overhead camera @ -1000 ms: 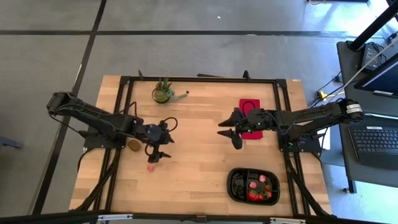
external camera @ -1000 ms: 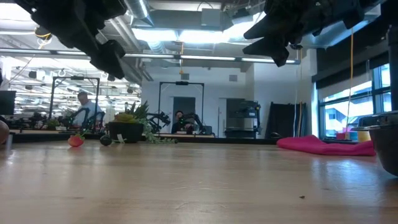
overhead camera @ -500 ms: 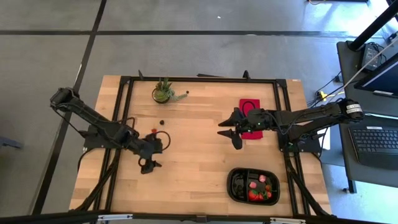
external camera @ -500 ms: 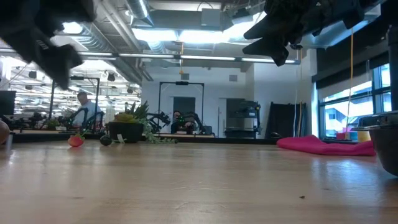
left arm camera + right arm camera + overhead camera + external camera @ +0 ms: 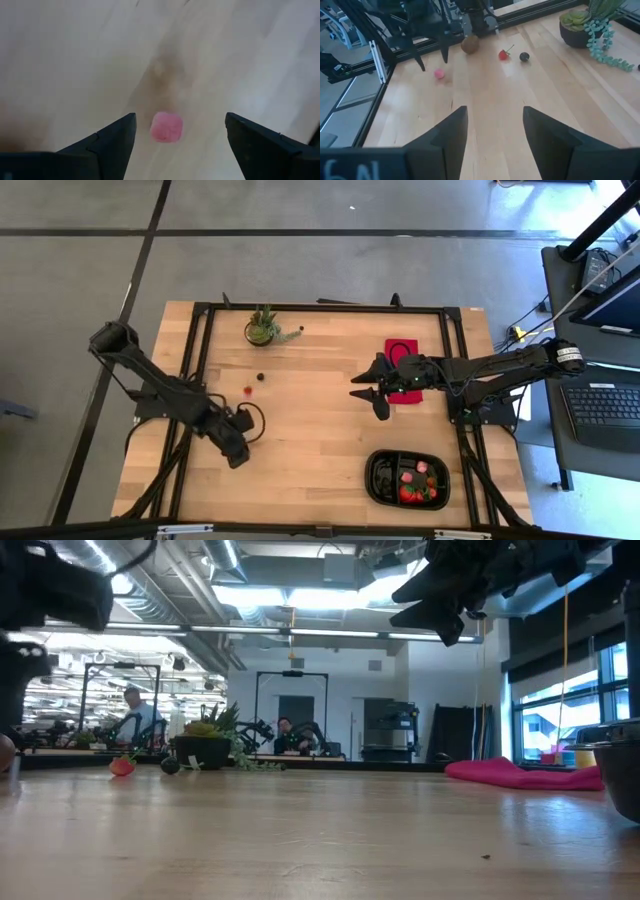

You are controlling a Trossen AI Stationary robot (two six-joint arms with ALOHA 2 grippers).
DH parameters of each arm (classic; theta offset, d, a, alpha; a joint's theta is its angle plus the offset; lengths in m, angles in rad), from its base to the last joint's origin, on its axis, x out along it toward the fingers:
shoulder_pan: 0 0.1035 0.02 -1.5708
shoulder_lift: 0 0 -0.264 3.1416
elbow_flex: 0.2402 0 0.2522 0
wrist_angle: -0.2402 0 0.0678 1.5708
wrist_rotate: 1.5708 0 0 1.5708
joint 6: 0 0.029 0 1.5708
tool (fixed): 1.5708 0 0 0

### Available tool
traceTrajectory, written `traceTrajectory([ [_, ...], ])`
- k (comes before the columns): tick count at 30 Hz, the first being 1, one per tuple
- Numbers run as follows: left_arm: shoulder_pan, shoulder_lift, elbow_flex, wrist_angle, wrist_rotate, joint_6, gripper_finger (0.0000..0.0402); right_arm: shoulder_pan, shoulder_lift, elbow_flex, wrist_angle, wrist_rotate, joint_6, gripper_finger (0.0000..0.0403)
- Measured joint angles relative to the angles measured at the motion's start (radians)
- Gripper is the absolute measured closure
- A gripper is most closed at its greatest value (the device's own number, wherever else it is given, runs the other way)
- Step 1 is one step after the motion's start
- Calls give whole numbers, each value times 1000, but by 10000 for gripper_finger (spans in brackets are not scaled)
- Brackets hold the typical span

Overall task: Pick and placing Produce into tupperware
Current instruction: Put the peach into the right of the black bin

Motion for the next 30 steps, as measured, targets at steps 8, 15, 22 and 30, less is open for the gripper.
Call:
traceTrajectory([
  [8,2,164,102,-206,117,-105,108,0,0,0,0,0,0,210],
  [15,2,263,196,-236,95,-53,108,0,0,0,-1,0,1,210],
  [22,2,317,202,-233,111,-48,108,0,0,0,-3,0,2,210],
  [30,5,354,202,-211,98,1,108,0,0,0,-2,0,3,210],
])
